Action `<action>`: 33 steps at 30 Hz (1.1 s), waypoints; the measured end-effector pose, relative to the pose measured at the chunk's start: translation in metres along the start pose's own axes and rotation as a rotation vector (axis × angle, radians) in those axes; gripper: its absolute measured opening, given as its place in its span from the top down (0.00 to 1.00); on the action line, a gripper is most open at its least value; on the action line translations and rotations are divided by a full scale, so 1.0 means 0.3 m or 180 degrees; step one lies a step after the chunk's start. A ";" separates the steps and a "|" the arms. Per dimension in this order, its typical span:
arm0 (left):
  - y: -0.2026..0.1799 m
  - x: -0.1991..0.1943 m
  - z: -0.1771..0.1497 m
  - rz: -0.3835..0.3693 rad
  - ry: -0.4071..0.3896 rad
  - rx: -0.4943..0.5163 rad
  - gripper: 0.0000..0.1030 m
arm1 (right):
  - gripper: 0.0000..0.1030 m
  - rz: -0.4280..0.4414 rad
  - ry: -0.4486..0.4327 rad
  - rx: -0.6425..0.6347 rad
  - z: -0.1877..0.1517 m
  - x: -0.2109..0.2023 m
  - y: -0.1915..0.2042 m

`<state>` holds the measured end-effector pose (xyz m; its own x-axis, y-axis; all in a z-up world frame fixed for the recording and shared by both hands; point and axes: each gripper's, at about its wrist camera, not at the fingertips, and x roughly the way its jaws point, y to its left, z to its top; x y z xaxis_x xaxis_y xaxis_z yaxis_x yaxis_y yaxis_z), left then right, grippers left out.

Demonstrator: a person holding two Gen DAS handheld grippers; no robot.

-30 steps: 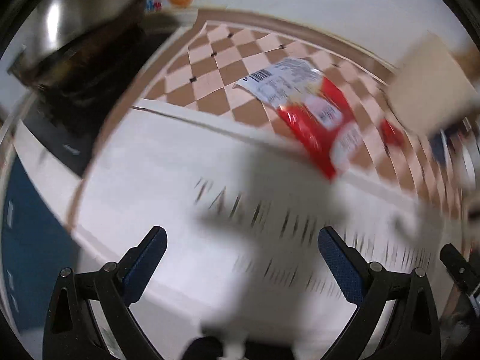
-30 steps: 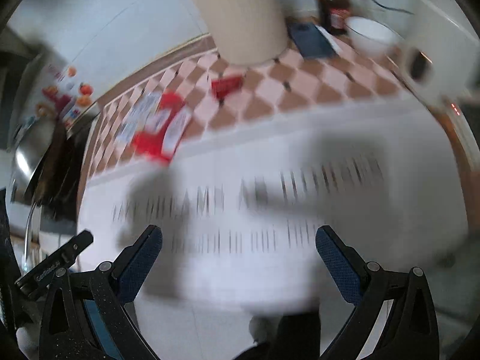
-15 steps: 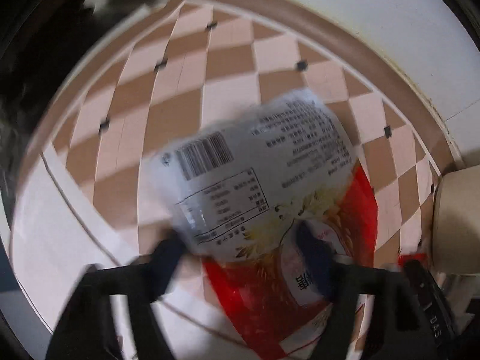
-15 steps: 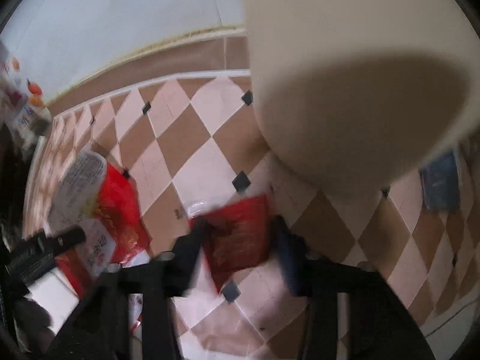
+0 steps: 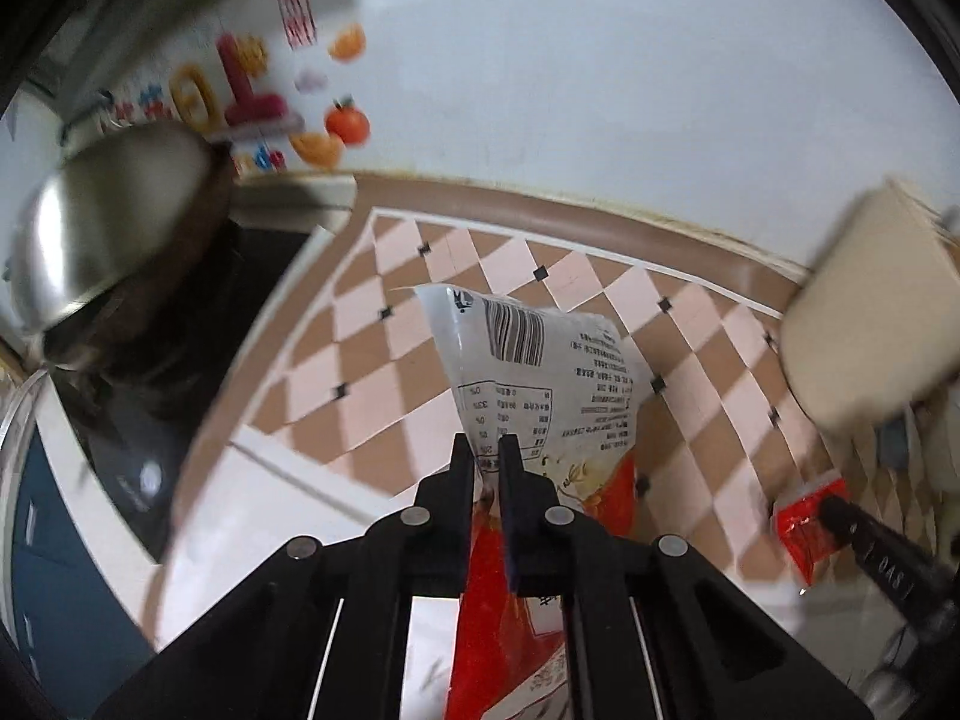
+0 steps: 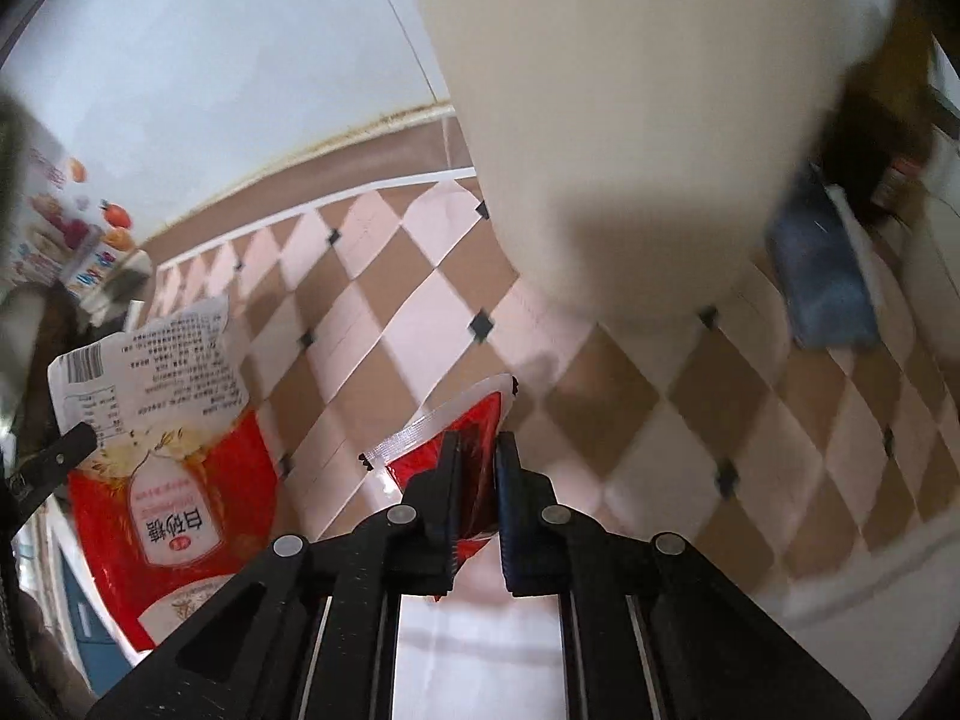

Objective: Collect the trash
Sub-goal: 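Grasp the red-white snack bag with left tool while right tool grasps a red sachet, then carry the snack bag and red sachet over the bin and open both tools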

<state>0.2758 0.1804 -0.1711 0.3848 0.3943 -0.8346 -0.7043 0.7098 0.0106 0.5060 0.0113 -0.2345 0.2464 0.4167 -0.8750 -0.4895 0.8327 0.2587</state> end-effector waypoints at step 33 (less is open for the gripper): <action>0.243 0.058 -1.299 -0.0312 0.1503 0.0904 0.95 | 0.91 0.0101 0.0779 0.0703 -1.699 -0.203 -0.088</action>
<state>-0.0014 0.0116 -0.3996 0.0854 0.0605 -0.9945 -0.4653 0.8851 0.0139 0.0776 -0.2218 -0.3966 0.0126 0.3660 -0.9305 -0.2939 0.8909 0.3464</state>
